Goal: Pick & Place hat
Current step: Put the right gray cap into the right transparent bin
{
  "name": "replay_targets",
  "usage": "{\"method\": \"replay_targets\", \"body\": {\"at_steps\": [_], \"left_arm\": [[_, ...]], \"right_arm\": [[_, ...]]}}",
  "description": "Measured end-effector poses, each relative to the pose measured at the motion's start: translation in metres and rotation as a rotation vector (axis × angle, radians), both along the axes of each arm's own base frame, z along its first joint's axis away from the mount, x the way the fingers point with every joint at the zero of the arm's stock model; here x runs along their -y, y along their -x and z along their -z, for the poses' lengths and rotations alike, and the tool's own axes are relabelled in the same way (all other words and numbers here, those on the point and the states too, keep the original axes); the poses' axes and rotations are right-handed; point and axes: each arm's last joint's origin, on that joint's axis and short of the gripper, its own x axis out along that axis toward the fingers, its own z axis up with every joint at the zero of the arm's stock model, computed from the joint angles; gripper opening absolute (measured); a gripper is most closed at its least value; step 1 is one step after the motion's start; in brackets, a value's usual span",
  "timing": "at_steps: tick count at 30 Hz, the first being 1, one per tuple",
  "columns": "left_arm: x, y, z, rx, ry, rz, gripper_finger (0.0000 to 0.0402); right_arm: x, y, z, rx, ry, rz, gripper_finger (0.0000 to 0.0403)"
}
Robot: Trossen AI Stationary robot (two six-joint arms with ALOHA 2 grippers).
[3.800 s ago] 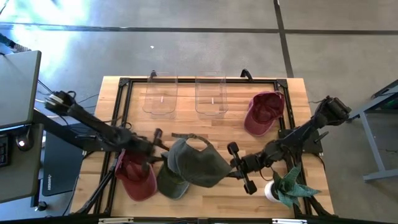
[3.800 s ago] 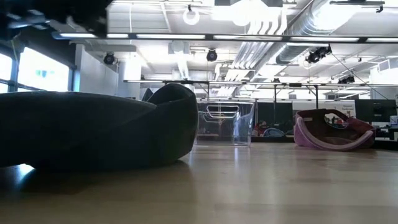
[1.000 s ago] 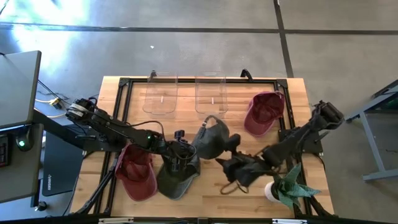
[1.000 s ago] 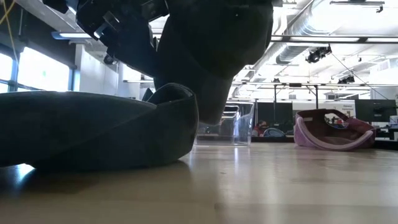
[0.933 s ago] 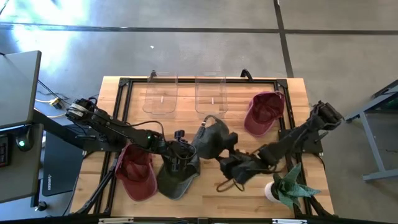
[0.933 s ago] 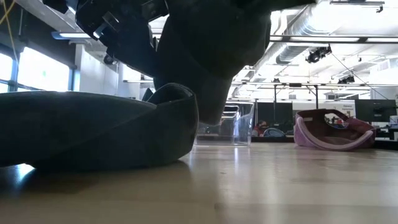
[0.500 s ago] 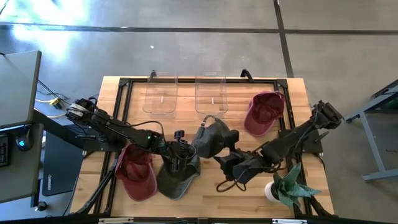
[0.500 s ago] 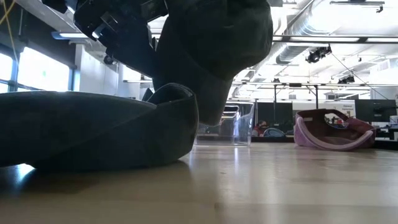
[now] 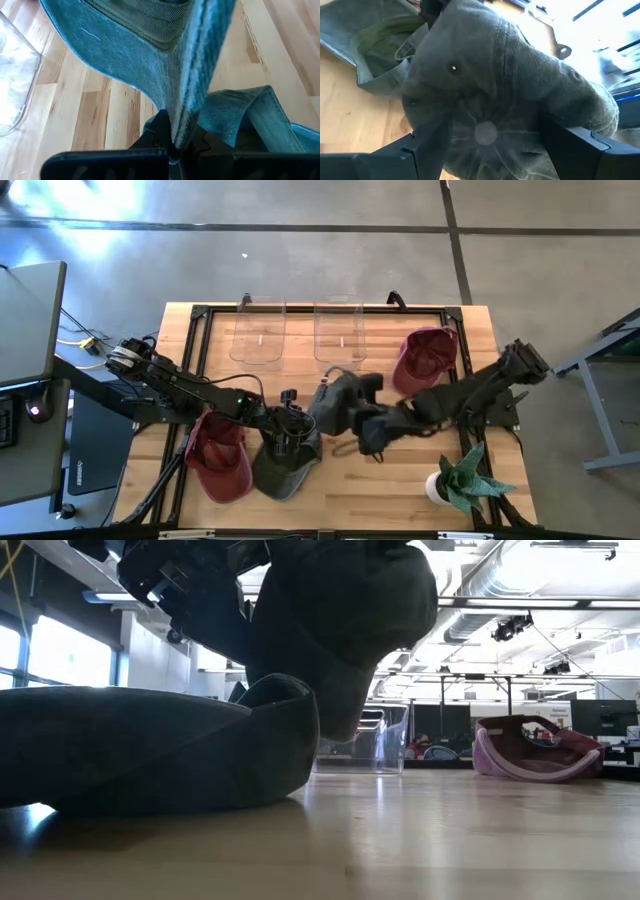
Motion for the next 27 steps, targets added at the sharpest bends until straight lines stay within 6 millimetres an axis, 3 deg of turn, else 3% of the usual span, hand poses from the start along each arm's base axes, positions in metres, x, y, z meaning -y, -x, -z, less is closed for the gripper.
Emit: {"method": "replay_targets", "body": {"at_steps": [6,12,17,22,27], "left_arm": [[-0.002,0.0,0.0,0.014,-0.077,-0.04,0.0],[-0.003,0.001,0.001,-0.005,-0.12,-0.047,0.0],[-0.004,0.003,0.003,-0.032,-0.16,-0.047,0.0],[0.001,0.004,0.002,-0.021,-0.174,-0.027,0.0],[0.003,0.005,0.002,-0.022,-0.185,-0.023,0.0]], "right_arm": [[0.017,-0.011,0.009,-0.134,-0.338,-0.129,0.0291],[0.0,-0.006,0.013,-0.208,-0.459,-0.205,0.028],[-0.032,0.009,0.011,-0.212,-0.388,-0.277,0.0236],[-0.056,0.025,0.009,-0.103,-0.131,-0.21,0.0196],[-0.066,0.034,0.006,-0.017,0.01,-0.15,0.0208]]}}
